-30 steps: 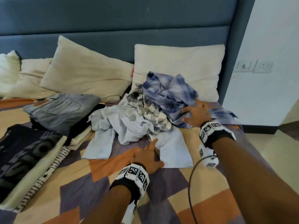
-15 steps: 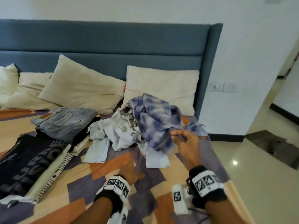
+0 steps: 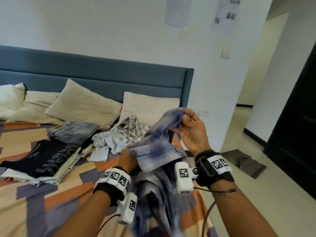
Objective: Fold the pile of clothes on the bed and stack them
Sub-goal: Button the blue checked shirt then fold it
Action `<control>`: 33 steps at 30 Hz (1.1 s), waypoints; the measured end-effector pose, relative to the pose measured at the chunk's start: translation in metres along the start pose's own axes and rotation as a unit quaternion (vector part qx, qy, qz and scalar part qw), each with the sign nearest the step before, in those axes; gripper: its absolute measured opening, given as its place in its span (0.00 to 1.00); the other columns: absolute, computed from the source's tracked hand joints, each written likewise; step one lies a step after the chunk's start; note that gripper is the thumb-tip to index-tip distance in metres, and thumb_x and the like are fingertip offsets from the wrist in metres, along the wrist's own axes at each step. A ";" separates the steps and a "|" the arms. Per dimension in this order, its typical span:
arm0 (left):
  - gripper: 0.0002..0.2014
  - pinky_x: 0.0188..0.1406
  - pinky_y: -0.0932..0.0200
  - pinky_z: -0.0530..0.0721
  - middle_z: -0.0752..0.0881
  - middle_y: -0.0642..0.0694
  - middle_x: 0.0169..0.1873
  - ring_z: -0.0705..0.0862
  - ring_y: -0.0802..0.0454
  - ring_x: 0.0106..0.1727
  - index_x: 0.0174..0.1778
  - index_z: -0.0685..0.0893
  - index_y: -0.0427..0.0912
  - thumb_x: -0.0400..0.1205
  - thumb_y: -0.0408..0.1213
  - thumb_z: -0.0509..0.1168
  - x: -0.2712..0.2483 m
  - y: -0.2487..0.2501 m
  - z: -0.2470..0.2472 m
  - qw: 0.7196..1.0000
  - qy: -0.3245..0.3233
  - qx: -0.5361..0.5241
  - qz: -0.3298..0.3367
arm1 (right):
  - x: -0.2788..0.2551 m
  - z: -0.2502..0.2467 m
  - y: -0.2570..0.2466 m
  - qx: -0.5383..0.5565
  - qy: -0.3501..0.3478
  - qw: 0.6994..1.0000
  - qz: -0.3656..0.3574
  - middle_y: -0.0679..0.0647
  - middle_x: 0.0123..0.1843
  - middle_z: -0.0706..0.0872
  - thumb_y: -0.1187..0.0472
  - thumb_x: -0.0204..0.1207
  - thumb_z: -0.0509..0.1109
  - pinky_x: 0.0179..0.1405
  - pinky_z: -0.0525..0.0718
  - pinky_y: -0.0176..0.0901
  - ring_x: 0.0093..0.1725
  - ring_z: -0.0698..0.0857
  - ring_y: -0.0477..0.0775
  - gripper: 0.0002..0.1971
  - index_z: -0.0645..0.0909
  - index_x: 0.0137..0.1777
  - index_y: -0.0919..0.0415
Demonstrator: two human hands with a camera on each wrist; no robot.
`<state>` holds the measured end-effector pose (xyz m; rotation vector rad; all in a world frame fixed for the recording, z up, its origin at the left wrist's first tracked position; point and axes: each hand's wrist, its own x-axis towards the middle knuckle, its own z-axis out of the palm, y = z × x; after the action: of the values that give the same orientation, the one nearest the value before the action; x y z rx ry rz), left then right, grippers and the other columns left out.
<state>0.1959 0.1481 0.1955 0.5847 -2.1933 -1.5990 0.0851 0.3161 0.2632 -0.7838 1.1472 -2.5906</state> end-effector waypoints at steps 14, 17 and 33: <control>0.13 0.33 0.61 0.85 0.89 0.39 0.45 0.86 0.47 0.43 0.58 0.85 0.37 0.86 0.40 0.60 -0.081 0.061 -0.035 0.943 0.030 -0.333 0.001 | -0.145 -0.056 0.020 -0.233 -0.096 0.944 0.214 0.55 0.66 0.87 0.67 0.77 0.75 0.58 0.84 0.70 0.63 0.86 0.63 0.25 0.76 0.73 0.51; 0.10 0.29 0.61 0.85 0.90 0.42 0.44 0.87 0.47 0.43 0.53 0.84 0.41 0.87 0.40 0.59 -0.090 0.061 -0.033 0.941 0.020 -0.339 -0.014 | -0.160 -0.049 0.041 -0.355 -0.062 0.912 0.197 0.54 0.39 0.91 0.76 0.81 0.63 0.36 0.87 0.51 0.39 0.88 0.54 0.15 0.88 0.44 0.61; 0.37 0.69 0.50 0.77 0.75 0.55 0.70 0.75 0.55 0.70 0.77 0.69 0.52 0.74 0.50 0.77 -0.106 0.019 0.020 0.977 -0.077 0.048 0.195 | -0.088 0.026 -0.041 -0.466 -0.095 0.874 -0.097 0.57 0.43 0.92 0.75 0.72 0.73 0.49 0.89 0.42 0.43 0.89 0.49 0.08 0.90 0.45 0.65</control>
<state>0.2734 0.2258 0.2025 0.0445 -2.3258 -1.3746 0.1739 0.3609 0.2734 -1.3284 2.3666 -1.8925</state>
